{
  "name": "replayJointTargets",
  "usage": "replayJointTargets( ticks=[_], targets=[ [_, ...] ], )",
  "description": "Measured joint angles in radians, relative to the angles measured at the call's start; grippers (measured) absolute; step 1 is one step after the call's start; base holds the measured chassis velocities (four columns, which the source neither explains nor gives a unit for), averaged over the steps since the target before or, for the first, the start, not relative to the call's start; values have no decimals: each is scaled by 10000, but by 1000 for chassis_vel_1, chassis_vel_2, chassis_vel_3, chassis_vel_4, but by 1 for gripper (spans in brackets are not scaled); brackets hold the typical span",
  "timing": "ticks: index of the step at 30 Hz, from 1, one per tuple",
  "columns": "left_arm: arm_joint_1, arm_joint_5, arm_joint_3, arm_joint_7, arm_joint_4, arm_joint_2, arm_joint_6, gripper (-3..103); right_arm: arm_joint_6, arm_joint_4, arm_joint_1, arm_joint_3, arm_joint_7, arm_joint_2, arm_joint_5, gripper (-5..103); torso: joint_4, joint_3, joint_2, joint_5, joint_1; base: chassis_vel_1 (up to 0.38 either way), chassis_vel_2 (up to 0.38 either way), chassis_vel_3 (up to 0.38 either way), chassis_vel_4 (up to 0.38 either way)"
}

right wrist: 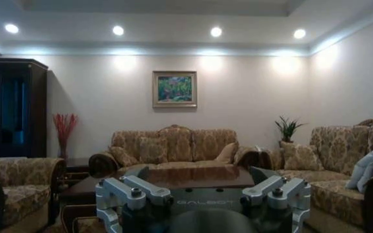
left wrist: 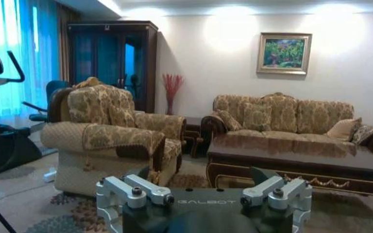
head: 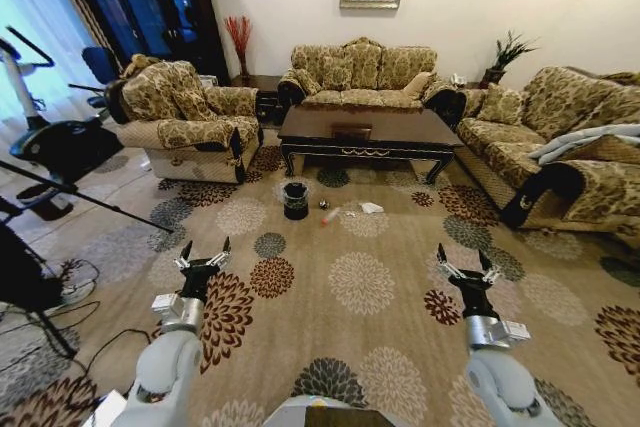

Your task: Move to the front of the table and pick up the trash from the floor, then place it into the trash bin.

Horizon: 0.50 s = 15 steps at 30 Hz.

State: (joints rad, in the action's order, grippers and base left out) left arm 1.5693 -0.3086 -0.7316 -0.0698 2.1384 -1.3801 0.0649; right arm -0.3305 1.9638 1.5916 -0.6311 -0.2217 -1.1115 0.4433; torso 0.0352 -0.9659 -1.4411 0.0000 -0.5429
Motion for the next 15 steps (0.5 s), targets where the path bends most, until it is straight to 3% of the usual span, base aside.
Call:
replayJointTargets(
  ticks=[15],
  targets=[
    [163, 61, 29, 104, 65, 129, -33, 100, -210, -114, 27, -70, -2, -355, -248, 100, 0, 515, 960, 0, 442, 0, 0, 0, 0]
  ],
)
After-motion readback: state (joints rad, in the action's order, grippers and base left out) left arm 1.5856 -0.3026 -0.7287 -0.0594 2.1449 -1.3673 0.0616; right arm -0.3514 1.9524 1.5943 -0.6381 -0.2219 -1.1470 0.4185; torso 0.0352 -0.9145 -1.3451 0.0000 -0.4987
